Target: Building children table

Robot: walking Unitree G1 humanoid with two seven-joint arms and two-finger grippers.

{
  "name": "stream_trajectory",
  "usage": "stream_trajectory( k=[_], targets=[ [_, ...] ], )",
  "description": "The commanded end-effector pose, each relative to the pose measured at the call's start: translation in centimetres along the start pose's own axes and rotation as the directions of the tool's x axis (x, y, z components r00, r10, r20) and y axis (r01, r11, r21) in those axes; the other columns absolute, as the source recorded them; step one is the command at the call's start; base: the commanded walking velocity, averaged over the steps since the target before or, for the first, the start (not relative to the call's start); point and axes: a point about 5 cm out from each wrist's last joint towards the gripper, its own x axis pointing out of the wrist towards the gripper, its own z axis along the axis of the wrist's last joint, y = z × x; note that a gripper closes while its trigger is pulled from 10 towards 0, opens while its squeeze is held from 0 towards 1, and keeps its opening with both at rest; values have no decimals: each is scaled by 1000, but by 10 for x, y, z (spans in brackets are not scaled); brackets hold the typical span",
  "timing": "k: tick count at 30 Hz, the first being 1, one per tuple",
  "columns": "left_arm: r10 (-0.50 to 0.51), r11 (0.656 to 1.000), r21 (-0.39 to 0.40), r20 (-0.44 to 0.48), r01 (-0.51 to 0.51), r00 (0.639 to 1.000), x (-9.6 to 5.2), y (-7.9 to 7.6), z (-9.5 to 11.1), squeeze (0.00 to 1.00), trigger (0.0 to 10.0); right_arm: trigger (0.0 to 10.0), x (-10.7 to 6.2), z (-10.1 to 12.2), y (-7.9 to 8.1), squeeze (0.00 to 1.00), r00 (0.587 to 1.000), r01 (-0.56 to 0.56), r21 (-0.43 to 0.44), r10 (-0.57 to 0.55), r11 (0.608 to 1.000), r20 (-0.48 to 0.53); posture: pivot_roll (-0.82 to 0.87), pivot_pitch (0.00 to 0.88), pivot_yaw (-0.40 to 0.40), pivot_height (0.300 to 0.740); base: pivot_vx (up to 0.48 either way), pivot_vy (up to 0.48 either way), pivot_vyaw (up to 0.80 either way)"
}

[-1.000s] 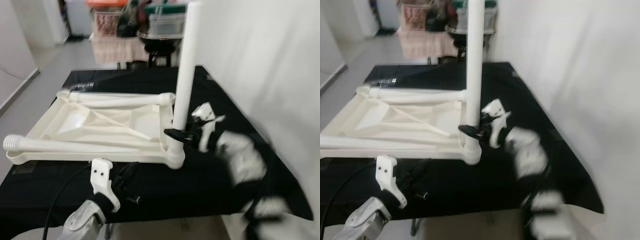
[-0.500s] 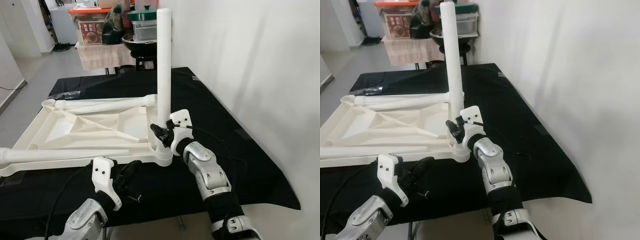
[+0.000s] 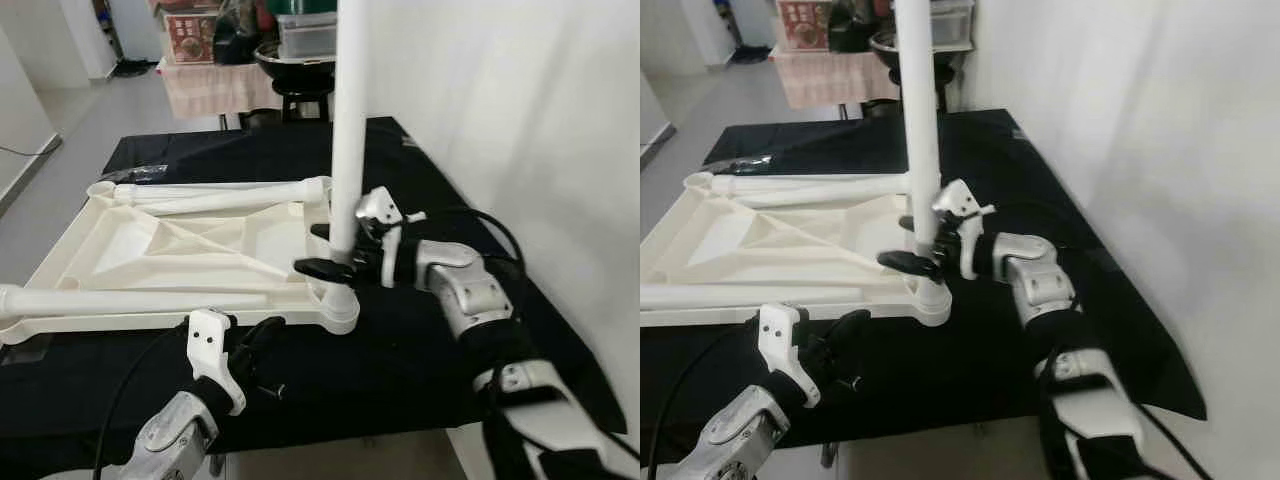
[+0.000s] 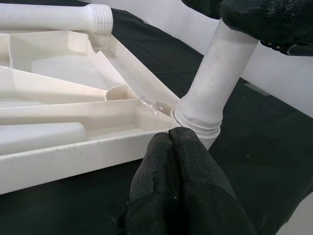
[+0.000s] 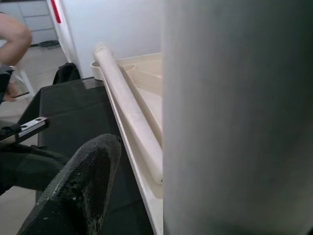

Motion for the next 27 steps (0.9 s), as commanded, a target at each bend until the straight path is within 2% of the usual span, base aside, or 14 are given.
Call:
stream_trajectory(
  k=[1,2,3,4,5,15,19,21,22,23,24,25,26,27],
  targets=[
    [8,1000,1,-2,-8,1000,-1,1,-2,0,10000,10000,1,3,0,0,999,-51,-15,51,999,-9,15,0,-24,740,0,0,0],
    [8,1000,1,-2,-8,1000,-1,1,-2,0,10000,10000,1,4,-4,0,1000,-27,-3,27,1000,-11,18,0,-24,740,0,0,0],
    [8,1000,2,-2,-8,1000,-1,0,-2,0,10000,3451,-1,4,-8,0,1000,-12,16,12,1000,-4,19,0,-22,740,0,0,0],
    [8,1000,2,-2,-8,1000,-1,0,-2,0,10000,3451,-1,4,-8,0,1000,-12,16,12,1000,-4,19,0,-22,740,0,0,0],
    [8,1000,2,-3,-8,1000,-1,0,-2,0,10000,0,-2,3,-10,0,1000,-2,40,2,999,6,20,0,-21,740,0,0,0],
    [3,1000,-1,-5,-3,1000,-3,-1,-2,0,10000,0,-12,-11,-11,0,999,-29,84,27,996,25,18,0,-15,740,0,0,0],
    [2,1000,-3,-3,-2,1000,-4,-2,0,0,10000,0,-17,-18,-14,0,996,85,69,-86,994,18,9,0,-17,740,0,0,0],
    [3,1000,-4,-1,-3,1000,-5,-2,1,0,10000,0,-19,-27,-10,0,980,197,73,-198,978,8,7,0,-19,740,0,0,0],
    [4,1000,-4,1,-4,1000,-7,-2,2,0,10000,0,-14,-38,-6,0,937,348,104,-347,932,-25,-5,0,-17,740,0,0,0],
    [5,1000,-4,2,-5,1000,-8,-1,3,0,10000,0,-14,-53,-2,0,729,683,174,-678,710,-94,-13,0,-12,740,0,0,0],
    [5,1000,-4,2,-5,1000,-8,0,4,0,10000,0,-23,-66,4,0,494,866,198,-849,460,-186,-20,0,-10,740,0,0,0],
    [5,1000,-4,2,-5,1000,-8,0,4,0,10000,0,-23,-66,4,0,494,866,198,-849,460,-186,-20,0,-10,740,0,0,0],
    [6,1000,-4,3,-6,1000,-9,0,4,0,10000,0,-33,-75,10,0,316,943,192,-913,272,-258,-20,0,-10,740,0,0,0],
    [4,1000,-4,2,-4,1000,-9,1,4,0,10000,0,-18,-78,33,0,388,919,172,-891,355,-237,-17,0,0,740,0,0,0]
  ],
)
